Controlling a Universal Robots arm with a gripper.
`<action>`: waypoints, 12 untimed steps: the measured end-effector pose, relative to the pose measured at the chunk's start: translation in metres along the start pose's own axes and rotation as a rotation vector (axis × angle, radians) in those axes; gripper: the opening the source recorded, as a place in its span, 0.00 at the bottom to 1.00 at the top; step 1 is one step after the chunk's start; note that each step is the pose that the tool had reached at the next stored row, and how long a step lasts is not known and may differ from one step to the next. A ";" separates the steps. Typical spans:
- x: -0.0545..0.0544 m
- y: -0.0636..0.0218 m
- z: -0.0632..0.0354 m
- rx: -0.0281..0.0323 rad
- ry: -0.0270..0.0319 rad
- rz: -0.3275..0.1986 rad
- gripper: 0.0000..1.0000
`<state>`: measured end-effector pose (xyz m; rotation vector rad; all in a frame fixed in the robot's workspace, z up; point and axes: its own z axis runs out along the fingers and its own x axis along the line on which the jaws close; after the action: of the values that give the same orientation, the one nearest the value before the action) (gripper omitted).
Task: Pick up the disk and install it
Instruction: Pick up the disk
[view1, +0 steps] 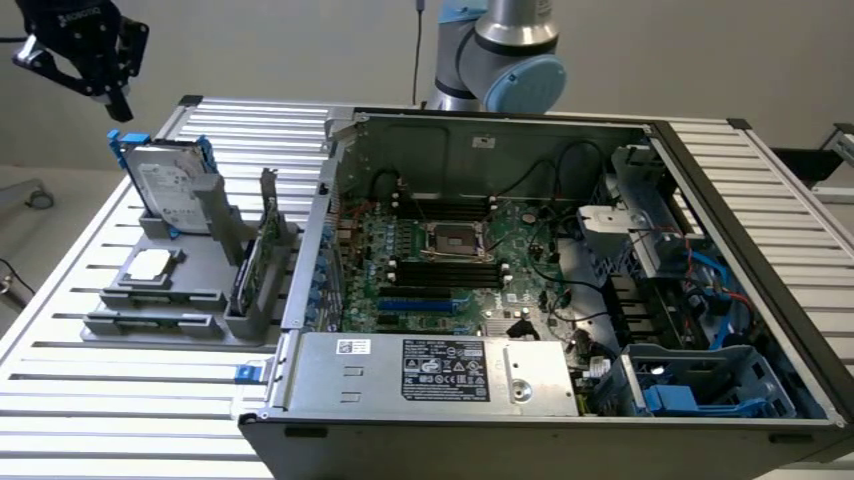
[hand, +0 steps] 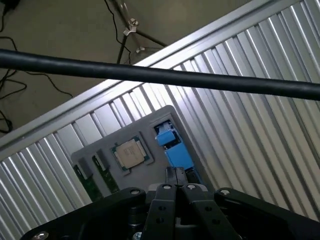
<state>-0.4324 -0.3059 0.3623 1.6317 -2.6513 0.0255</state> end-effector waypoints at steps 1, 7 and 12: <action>0.000 0.0000 0.0005 0.0006 0.0000 -0.018 0.11; 0.000 0.0000 0.0020 0.0042 0.0001 -0.127 0.11; 0.000 0.0000 0.0020 0.0072 0.0001 -0.217 0.11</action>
<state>-0.4324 -0.3059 0.3603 1.9110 -2.4602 0.0301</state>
